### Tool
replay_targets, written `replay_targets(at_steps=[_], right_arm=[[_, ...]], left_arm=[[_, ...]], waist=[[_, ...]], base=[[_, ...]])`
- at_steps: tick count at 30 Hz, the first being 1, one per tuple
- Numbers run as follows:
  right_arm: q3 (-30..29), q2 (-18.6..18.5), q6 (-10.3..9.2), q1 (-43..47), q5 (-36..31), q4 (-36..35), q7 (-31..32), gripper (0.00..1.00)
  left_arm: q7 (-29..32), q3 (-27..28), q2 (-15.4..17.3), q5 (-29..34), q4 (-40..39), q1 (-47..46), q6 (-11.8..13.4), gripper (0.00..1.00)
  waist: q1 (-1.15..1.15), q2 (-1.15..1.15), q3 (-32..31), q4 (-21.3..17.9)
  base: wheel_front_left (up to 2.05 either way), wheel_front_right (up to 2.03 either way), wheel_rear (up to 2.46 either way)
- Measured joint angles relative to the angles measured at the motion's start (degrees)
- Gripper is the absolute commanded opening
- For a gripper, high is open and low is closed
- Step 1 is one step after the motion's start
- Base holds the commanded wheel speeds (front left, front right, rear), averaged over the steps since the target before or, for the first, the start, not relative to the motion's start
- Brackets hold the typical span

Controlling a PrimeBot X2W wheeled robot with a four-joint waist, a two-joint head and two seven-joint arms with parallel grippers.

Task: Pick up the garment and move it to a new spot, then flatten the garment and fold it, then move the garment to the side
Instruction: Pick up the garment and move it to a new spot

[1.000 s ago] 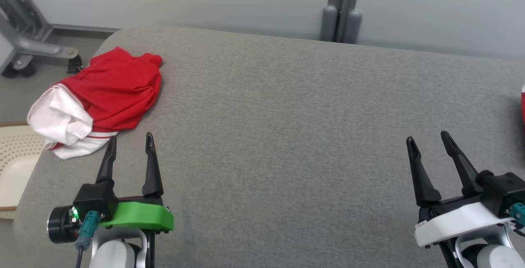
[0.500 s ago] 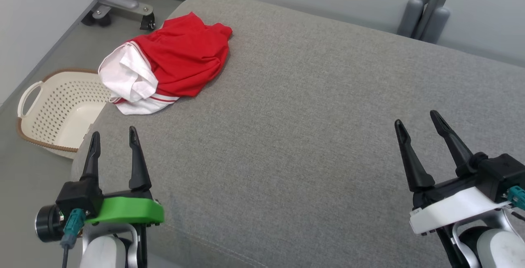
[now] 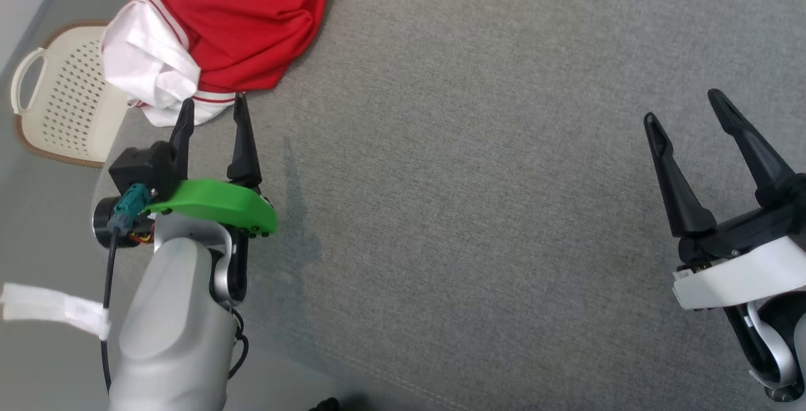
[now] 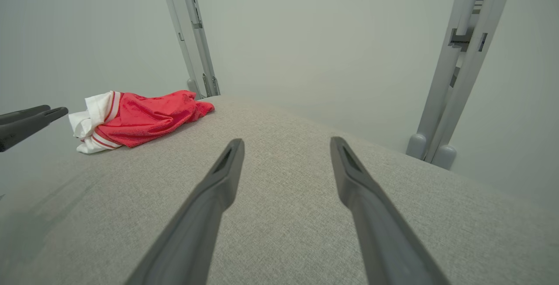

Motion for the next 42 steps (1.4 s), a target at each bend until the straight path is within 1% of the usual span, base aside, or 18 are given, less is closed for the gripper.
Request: replay_targets(at_steps=[3, 9, 13, 17, 18, 19, 21, 24, 28, 33, 37, 42], right_arm=[[0.24, -0.40, 0.00, -0.80, 0.65, -0.14, -0.02, 1.00], [1.14, -0.29, 0.00, -2.50, 1.34, 0.52, -1.22, 1.00], [0.71, 0.26, 0.00, -2.57, 1.51, 1.43, -2.10, 1.00], [0.51, 0.57, 0.00, -2.58, 1.60, 2.11, -2.63, 1.00], [0.47, 0.57, 0.00, -2.59, 1.62, 2.24, -2.69, 1.00], [0.42, 0.58, 0.00, -2.61, 1.67, 2.34, -2.86, 1.00], [0.27, 0.63, 0.00, -2.67, 1.67, 2.61, -2.97, 1.00], [0.14, 0.76, 0.00, -2.72, 1.67, 3.08, -3.37, 1.00], [0.04, 1.27, 0.00, -2.79, 1.66, 4.30, -4.77, 1.00], [0.26, 2.96, 0.00, -3.23, 1.67, 6.87, -6.79, 1.00], [0.85, 4.39, 0.00, -3.27, 2.07, 9.24, -8.49, 1.00], [2.33, 6.17, 0.00, -2.60, 2.53, 12.22, -10.23, 1.00]], left_arm=[[0.01, 0.99, 0.01, -0.76, 7.58, -5.52, -1.52, 1.00], [0.01, 5.25, 2.65, -2.00, 20.74, -13.62, -2.89, 1.00], [-0.12, 7.72, 3.89, -3.26, 25.15, -16.71, -3.20, 1.00], [-0.33, 10.42, 5.46, -4.32, 26.37, -18.56, -3.78, 1.00], [-0.33, 11.16, 5.63, -4.33, 25.92, -18.59, -3.86, 0.45], [-0.33, 11.72, 5.89, -4.28, 25.27, -18.57, -3.88, 0.00], [-0.29, 12.73, 6.08, -3.82, 23.39, -18.20, -4.01, 0.00], [-0.05, 14.72, 5.76, -2.10, 18.62, -15.91, -3.49, 0.00], [0.00, 17.28, 4.77, 1.67, 9.04, -10.43, -2.22, 0.00], [0.00, 18.48, 2.86, 6.33, -3.08, -2.64, -1.72, 0.00], [0.00, 16.74, 1.58, 8.77, -10.13, 3.19, -1.46, 0.00], [0.19, 11.12, 0.57, 10.06, -15.34, 8.82, -2.43, 0.00]], waist=[[0.00, 0.00, 3.97, -1.23], [0.01, 0.00, 10.01, -4.99], [0.00, 0.00, 12.16, -7.91], [0.00, 0.00, 14.04, -10.13], [0.00, 0.00, 14.39, -10.55], [0.00, 0.00, 14.69, -10.92], [0.00, 0.00, 14.99, -11.41], [0.01, 0.00, 14.59, -11.56], [0.01, 0.00, 12.78, -11.56], [0.01, 0.00, 9.04, -12.09], [0.01, 0.00, 5.54, -12.97], [0.00, 0.00, 0.51, -14.71]], base=[[0.00, 0.00, 0.00], [0.00, 0.00, 0.00], [0.00, 0.00, 0.00], [0.00, 0.00, 0.00], [0.00, 0.00, 0.00], [0.00, 0.00, 0.00], [0.00, 0.00, 0.00], [0.00, 0.00, 0.00], [0.00, 0.00, 0.00], [0.00, 0.00, 0.00], [0.00, 0.00, 0.00], [0.00, 0.00, 0.00]])
